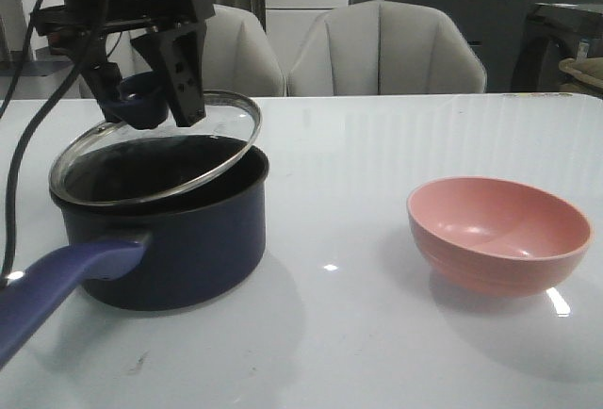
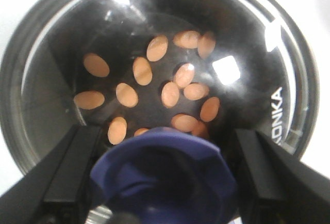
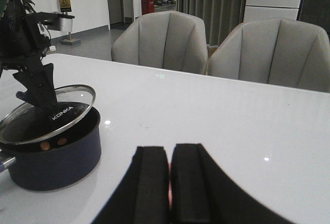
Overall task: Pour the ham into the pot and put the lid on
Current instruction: 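Lift the glass lid and carry it over the saucepan, then lower the glass lid onto the saucepan and release the knob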
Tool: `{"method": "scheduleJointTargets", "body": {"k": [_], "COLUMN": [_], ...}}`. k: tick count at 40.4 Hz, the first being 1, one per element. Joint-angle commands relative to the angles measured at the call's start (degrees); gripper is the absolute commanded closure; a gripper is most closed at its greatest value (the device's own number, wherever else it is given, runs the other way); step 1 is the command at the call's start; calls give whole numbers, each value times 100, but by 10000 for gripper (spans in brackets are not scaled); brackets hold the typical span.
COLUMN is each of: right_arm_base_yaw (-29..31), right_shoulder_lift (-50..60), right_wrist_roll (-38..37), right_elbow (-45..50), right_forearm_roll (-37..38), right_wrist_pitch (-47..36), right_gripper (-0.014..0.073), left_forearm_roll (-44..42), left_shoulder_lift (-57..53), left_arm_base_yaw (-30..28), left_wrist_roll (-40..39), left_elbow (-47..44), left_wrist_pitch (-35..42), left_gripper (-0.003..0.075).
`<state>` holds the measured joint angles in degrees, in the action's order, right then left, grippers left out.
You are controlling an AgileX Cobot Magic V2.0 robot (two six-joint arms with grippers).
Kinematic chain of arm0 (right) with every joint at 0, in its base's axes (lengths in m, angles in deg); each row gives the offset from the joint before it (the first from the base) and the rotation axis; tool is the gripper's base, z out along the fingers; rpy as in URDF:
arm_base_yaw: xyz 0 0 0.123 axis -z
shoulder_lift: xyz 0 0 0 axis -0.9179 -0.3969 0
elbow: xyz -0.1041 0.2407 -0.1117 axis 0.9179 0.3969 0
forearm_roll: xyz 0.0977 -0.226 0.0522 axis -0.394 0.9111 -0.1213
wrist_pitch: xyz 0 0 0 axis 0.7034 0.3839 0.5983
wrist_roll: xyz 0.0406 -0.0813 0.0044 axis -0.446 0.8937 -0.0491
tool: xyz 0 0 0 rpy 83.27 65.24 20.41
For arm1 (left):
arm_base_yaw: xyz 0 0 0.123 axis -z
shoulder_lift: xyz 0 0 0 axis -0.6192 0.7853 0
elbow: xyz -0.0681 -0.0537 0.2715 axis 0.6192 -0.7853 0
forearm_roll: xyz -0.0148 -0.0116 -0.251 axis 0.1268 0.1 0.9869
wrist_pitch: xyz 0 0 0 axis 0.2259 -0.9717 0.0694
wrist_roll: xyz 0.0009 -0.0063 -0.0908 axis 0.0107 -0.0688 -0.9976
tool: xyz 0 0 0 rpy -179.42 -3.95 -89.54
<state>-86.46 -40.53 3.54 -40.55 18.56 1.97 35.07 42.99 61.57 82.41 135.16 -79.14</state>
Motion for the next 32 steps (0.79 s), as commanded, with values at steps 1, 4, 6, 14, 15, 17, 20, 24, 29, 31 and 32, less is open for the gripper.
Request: {"method": "scheduleJointTargets", "body": {"k": [1,4,6,14,15,17,20,24,29,31,32], "right_arm_base_yaw": [-2,-2,-2,-2,-2,-2,-2,-2,-2,-2,-2], "right_shoulder_lift": [-45,-45,-45,-45,-45,-45,-45,-45,-45,-45,-45], "right_wrist_roll": [43,43,43,43,43,43,43,43,43,43,43], "right_elbow": [-149,-149,-149,-149,-149,-149,-149,-149,-149,-149,-149], "right_forearm_roll": [-14,-14,-14,-14,-14,-14,-14,-14,-14,-14,-14], "right_wrist_pitch": [-476,-476,-476,-476,-476,-476,-476,-476,-476,-476,-476], "right_gripper": [408,408,408,408,408,408,408,408,408,408,408], "left_forearm_roll": [58,58,58,48,20,-15,-52,-52,-52,-52,-52], "left_shoulder_lift": [-249,-204,-155,-116,-116,-106,-106,-80,-52,-52,-52], "left_arm_base_yaw": [46,46,46,46,46,46,46,46,46,46,46], "left_wrist_roll": [8,8,8,8,8,8,8,8,8,8,8], "left_elbow": [202,202,202,202,202,202,202,202,202,202,202], "left_wrist_pitch": [-275,-275,-275,-275,-275,-275,-275,-275,-275,-275,-275], "left_gripper": [395,395,395,395,395,392,369,273,149,106,93]}}
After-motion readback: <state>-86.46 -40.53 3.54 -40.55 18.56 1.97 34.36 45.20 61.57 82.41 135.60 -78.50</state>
